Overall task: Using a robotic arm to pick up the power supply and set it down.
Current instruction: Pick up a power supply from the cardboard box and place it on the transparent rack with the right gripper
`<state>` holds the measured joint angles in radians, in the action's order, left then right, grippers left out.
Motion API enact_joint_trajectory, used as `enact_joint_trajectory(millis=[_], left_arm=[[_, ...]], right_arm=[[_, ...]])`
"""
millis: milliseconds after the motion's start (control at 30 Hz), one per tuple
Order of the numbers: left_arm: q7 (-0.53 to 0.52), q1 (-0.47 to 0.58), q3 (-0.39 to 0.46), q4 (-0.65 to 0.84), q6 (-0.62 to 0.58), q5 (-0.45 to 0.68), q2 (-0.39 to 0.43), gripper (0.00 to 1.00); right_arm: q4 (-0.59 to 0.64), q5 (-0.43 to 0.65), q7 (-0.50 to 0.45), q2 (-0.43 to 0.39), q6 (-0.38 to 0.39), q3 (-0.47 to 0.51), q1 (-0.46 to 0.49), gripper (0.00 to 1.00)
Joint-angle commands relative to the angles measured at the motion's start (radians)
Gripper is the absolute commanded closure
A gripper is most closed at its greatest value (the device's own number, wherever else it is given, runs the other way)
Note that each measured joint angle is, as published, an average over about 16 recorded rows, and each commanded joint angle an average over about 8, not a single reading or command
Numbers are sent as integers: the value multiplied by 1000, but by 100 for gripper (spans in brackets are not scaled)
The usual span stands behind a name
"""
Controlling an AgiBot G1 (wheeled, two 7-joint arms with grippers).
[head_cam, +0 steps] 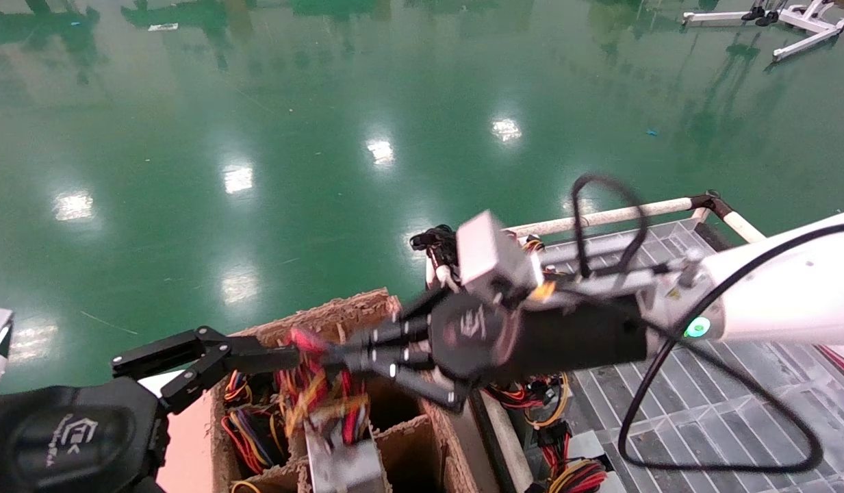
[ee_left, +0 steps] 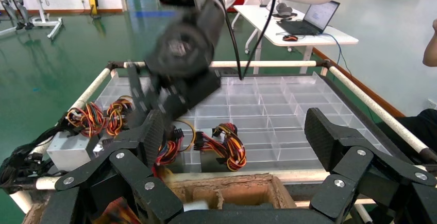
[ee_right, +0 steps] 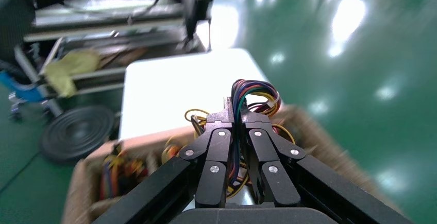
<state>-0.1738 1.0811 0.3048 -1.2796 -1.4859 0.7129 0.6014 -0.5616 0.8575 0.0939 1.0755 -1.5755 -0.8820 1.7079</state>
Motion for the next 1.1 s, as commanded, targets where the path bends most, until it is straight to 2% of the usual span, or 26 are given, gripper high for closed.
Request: enact_joint_trajectory(millis=[33, 267, 467, 833, 1100], left_arm=[[0, 0, 0, 0, 0, 0, 0, 0], [0, 0, 0, 0, 0, 0, 0, 0], [0, 0, 1, 0, 0, 0, 0, 0], [1, 0, 1, 0, 0, -1, 0, 0], [1, 0, 1, 0, 1, -1, -1, 0]], right_arm=[[-7, -29, 19, -15, 6, 10, 6, 100], [-24, -85, 75, -53, 24, 53, 48, 100], [-41, -81, 103, -104, 55, 74, 101, 100], [-126, 126, 116, -238, 189, 30, 256, 100], [-210, 166, 96, -340, 223, 40, 307, 100]])
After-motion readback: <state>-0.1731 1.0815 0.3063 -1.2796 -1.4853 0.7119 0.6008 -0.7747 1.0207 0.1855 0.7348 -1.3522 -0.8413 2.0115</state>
